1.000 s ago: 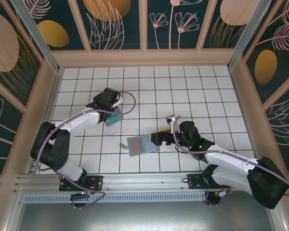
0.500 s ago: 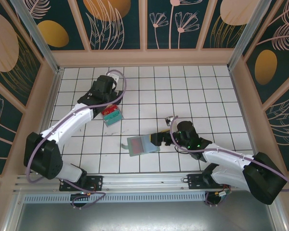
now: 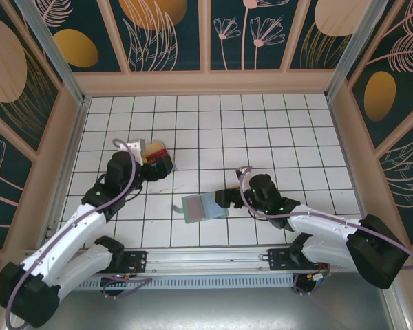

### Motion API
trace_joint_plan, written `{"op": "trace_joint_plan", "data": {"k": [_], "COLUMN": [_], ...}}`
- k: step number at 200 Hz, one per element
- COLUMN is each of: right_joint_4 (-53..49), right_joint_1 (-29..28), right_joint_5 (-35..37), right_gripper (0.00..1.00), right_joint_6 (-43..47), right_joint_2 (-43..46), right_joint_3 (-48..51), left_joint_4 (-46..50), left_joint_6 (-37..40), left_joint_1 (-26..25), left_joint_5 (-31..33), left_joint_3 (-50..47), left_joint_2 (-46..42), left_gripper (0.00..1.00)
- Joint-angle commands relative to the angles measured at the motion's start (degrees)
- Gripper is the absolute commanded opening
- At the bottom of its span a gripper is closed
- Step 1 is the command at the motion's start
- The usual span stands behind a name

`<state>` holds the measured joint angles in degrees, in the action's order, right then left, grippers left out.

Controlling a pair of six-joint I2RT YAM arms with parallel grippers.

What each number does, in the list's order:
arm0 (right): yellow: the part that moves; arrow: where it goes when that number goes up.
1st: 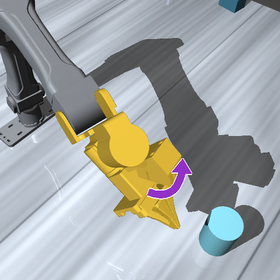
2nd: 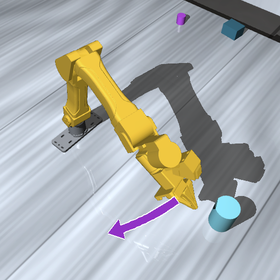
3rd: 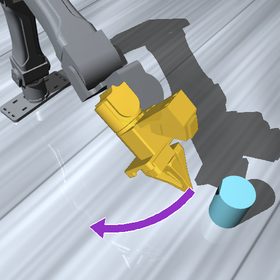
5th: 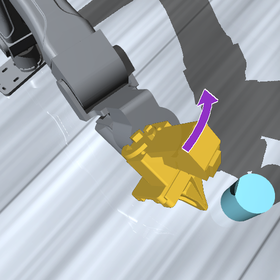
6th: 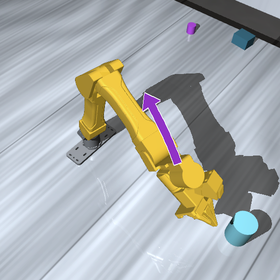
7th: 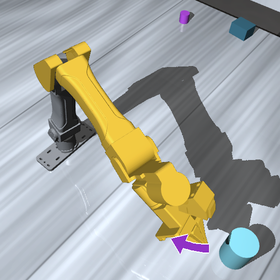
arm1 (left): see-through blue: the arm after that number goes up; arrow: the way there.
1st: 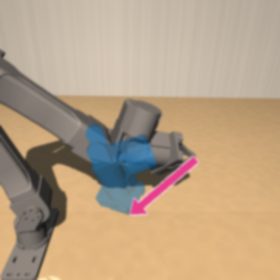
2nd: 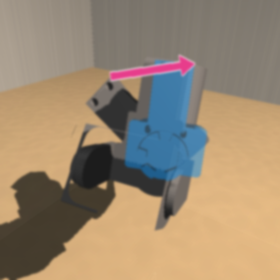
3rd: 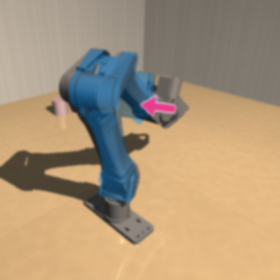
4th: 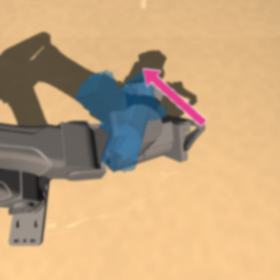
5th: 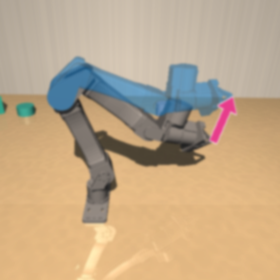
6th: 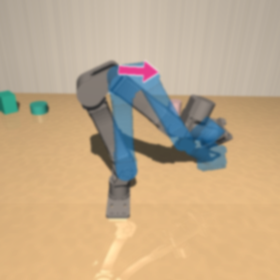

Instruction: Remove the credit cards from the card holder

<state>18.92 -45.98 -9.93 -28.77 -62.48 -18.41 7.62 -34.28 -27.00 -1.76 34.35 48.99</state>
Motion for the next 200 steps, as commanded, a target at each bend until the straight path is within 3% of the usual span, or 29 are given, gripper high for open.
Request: {"op": "trace_joint_plan", "data": {"k": [1,51,88,113,133,155,179,200], "right_joint_4": [-1.6,-2.8,-3.3,-3.3,-3.4,-3.1,-3.1,-3.8], "right_joint_1": [-1.2,-4.0,-4.7,-4.8,-4.8,-4.8,-4.9,-5.0], "right_joint_5": [3.0,4.8,6.8,6.9,7.4,7.4,6.9,6.7], "right_gripper": [0.87,0.70,0.69,0.69,0.70,0.70,0.69,0.62], "right_joint_6": [0.3,-0.7,-0.8,-0.7,-0.7,-0.7,-0.8,-0.9], "right_joint_2": [-1.1,-4.1,-4.3,-4.4,-4.2,-4.6,-6.1,-8.4], "right_joint_3": [-1.4,-1.2,-1.1,-1.2,-1.1,-1.2,-1.7,-2.6], "left_joint_4": [-1.7,-2.5,4.5,11.4,10.5,3.4,0.8,-0.1], "left_joint_6": [-11.3,-22.6,-27.8,-29.2,-29.3,-26.4,-28.2,-30.7], "left_joint_1": [-1.5,-12.2,-24.4,-25.1,-25.1,-25.1,-25.1,-25.1], "left_joint_5": [-3.2,1.3,12.5,17.5,19.7,16.7,14.8,12.1], "left_joint_3": [-3.3,-8.9,-5.2,-2.6,-4.1,-8.5,-11.5,-11.8], "left_joint_2": [-3.3,-3.2,2.3,5.5,2.6,-4.9,-9.7,-8.9], "left_gripper": [0.98,0.99,0.98,0.99,0.98,0.99,0.98,0.84]}}
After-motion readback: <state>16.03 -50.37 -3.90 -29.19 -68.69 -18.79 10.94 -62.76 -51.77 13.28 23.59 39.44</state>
